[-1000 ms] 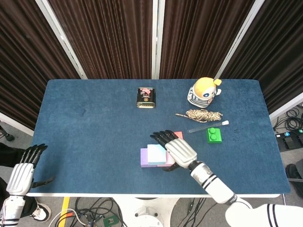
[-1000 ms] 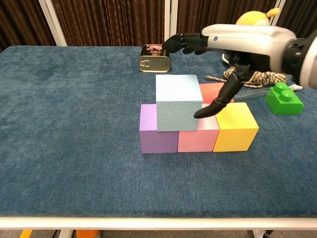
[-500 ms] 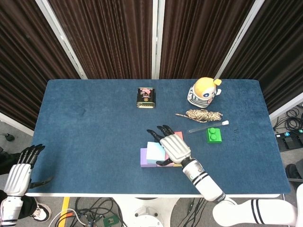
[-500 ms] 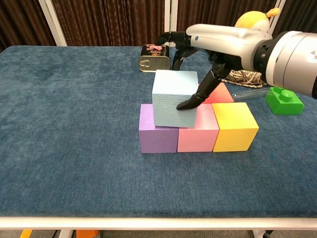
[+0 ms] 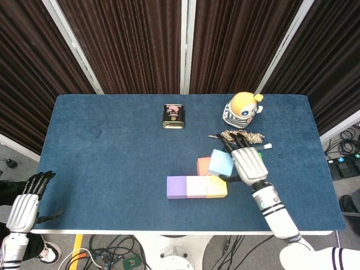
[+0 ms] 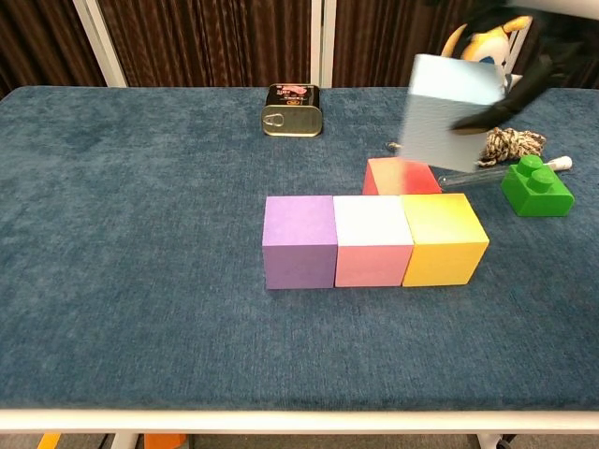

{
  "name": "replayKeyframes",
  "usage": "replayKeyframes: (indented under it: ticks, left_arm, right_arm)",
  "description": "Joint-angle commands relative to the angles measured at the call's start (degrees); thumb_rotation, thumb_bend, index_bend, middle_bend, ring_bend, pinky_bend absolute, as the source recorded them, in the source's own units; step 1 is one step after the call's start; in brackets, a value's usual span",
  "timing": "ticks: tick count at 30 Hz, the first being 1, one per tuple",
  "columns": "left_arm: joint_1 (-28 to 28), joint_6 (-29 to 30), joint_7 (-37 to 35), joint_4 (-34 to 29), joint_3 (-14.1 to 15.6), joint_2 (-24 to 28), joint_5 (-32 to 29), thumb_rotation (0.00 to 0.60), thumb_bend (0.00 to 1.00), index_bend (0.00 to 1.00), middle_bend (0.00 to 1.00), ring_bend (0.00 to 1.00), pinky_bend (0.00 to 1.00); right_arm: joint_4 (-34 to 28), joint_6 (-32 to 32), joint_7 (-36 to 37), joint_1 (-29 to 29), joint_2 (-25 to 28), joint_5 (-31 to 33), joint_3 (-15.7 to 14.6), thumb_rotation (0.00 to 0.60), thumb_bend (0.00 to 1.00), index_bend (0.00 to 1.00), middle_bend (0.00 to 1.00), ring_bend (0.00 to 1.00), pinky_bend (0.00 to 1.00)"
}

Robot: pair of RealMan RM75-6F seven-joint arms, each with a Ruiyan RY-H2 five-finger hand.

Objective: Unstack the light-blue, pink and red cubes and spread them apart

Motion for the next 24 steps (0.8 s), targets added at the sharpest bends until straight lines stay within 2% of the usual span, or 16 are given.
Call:
replayKeyframes:
  ticks: [1,9,13,18,22,24]
  left_arm:
    - [-0.2,-0.3,0.4,-0.2,0.0,0.0,0.1,0.6,0.0,0.11,0.07,0.0,0.0]
    - [-0.8,-0.8,2.0,-1.7,0.0,0.3,0.7,0.6,0.0,0.11,0.07,0.0,0.0]
    - [-1.0,-0.9,2.5,-2.3,0.0,0.4,0.7,0.6,0.0,0.11,0.07,0.0,0.0]
    - [-1.2,-1.4,2.9,-2.5,0.1,0.2,0.5,0.6,0.0,0.11,0.07,0.0,0.0]
    - [-1.2,-1.7,2.9,-2.6,0.2,0.3,0.3,0.6,0.0,0.11,0.07,0.0,0.0]
    - [-1.1,-1.7,2.9,-2.6,0.3,0.4,0.1,0.6,0.0,0.11,0.07,0.0,0.0]
  right_arm:
    - [1.6,3.1,8.0,-6.4,4.9,-1.5,-2.9,0.6,0.1,0.0,0.54,0.06,0.0]
    - [8.2,7.2,21.0,-16.9,8.2,-7.6,-9.0,0.6,0.1,0.0,0.55,0.06,0.0]
    - [10.2,8.0,22.9,-20.3,9.0,-10.6,-12.0,0.6,0.1,0.0,0.57,0.06,0.0]
    - [13.2,8.7,23.2,-22.5,7.1,-12.3,-13.0,0.6,0.1,0.0,0.55,0.06,0.0]
    - [14.7,7.3,24.2,-22.8,5.8,-12.6,-12.8,0.6,0.05,0.0,0.48,0.05,0.0]
    - [14.1,4.8,24.0,-22.4,6.8,-12.0,-13.2,0.6,0.01,0.0,0.35,0.02,0.0]
